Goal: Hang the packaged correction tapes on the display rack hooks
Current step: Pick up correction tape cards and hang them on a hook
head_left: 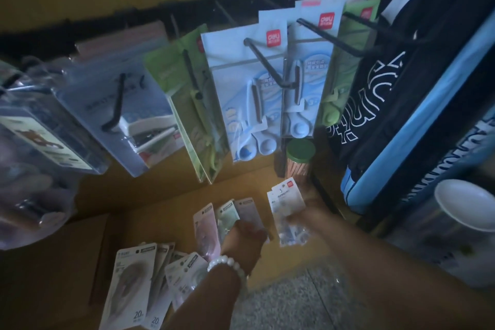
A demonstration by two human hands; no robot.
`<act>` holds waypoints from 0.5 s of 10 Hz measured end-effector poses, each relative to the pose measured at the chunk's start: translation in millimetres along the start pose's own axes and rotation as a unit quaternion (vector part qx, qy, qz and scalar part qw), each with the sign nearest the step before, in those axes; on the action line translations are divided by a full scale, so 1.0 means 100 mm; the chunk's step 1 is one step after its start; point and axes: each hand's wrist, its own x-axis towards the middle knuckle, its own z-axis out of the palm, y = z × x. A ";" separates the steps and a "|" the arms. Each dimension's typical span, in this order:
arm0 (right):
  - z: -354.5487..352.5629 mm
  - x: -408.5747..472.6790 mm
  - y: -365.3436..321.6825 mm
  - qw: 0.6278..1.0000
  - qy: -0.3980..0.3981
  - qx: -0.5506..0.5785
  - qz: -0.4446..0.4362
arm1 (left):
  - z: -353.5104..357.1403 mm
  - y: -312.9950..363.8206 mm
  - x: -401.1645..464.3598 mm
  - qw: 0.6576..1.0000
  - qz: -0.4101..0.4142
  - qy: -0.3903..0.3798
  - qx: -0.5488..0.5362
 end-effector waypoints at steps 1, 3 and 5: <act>-0.16 -0.43 -0.23 0.998 -0.044 0.037 -0.037 | -0.03 0.10 -0.05 0.997 0.000 -0.024 -0.071; -0.11 -0.89 -0.40 0.959 -0.158 0.149 -0.183 | -0.22 0.36 -0.35 0.956 -0.011 -0.112 -0.270; -0.08 -1.36 -0.48 0.936 -0.178 0.176 -0.248 | -0.46 0.42 -0.60 0.927 -0.016 -0.138 -0.348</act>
